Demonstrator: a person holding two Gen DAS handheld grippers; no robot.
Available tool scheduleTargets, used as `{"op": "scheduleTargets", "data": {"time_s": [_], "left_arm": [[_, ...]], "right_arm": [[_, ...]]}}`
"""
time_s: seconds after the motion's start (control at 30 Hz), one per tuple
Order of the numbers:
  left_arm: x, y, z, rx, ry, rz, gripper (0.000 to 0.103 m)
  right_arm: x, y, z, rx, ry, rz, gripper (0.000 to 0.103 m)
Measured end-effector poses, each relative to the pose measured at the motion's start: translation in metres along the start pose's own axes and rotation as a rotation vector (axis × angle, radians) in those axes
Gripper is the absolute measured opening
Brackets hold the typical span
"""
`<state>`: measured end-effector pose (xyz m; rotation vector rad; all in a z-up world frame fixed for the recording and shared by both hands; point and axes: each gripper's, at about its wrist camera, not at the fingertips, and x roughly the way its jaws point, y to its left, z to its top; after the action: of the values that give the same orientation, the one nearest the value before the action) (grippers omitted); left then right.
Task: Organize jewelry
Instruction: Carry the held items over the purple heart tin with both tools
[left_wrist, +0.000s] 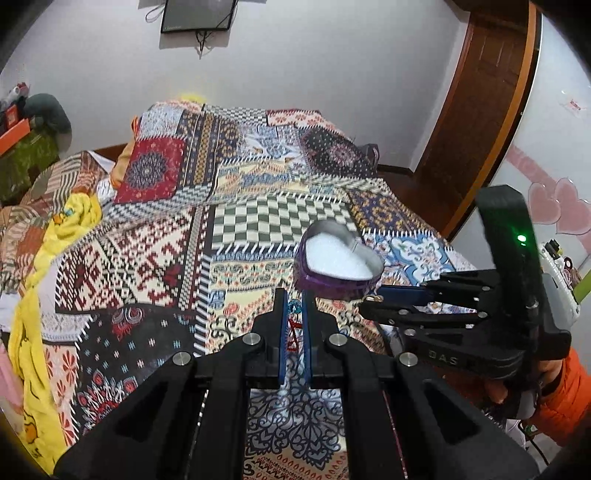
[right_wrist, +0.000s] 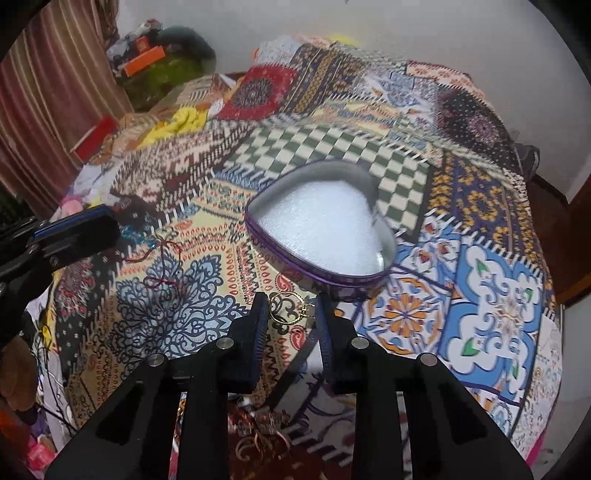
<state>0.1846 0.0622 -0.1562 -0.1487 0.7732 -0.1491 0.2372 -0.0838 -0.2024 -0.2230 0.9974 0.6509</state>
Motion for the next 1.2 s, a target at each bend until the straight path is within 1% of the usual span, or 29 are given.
{"op": "scheduleTargets", "data": {"time_s": [0.13, 0.33, 0.43, 0.53, 0.63, 0.77, 0.97, 1.13, 1.2], "left_arm": [[-0.006, -0.006, 0.011, -0.005, -0.027, -0.01, 0.006], [-0.009, -0.016, 0.024, 0.007, -0.065, 0.012, 0.006], [-0.006, -0.023, 0.03, 0.036, -0.072, 0.039, 0.006], [-0.002, -0.029, 0.037, 0.056, -0.078, 0.045, 0.006], [0.002, -0.033, 0.043, 0.063, -0.081, 0.028, 0.006], [0.011, -0.037, 0.05, 0.077, -0.079, 0.019, 0.006], [0.027, -0.043, 0.059, 0.099, -0.069, 0.01, 0.006], [0.046, -0.041, 0.063, 0.103, -0.036, -0.007, 0.006], [0.056, -0.038, 0.064, 0.099, -0.011, -0.022, 0.006]], "right_arm": [[-0.021, -0.005, 0.002, 0.014, -0.054, 0.0, 0.023], [-0.043, -0.012, 0.012, 0.039, -0.125, -0.018, 0.023], [-0.053, -0.017, 0.016, 0.045, -0.162, -0.037, 0.023], [-0.058, -0.02, 0.02, 0.054, -0.188, -0.039, 0.023], [-0.059, -0.022, 0.024, 0.06, -0.204, -0.045, 0.023], [-0.054, -0.025, 0.027, 0.059, -0.21, -0.05, 0.023], [-0.037, -0.029, 0.028, 0.049, -0.184, -0.05, 0.023], [-0.022, -0.03, 0.029, 0.039, -0.158, -0.04, 0.023], [-0.018, -0.03, 0.029, 0.031, -0.15, -0.036, 0.023]]}}
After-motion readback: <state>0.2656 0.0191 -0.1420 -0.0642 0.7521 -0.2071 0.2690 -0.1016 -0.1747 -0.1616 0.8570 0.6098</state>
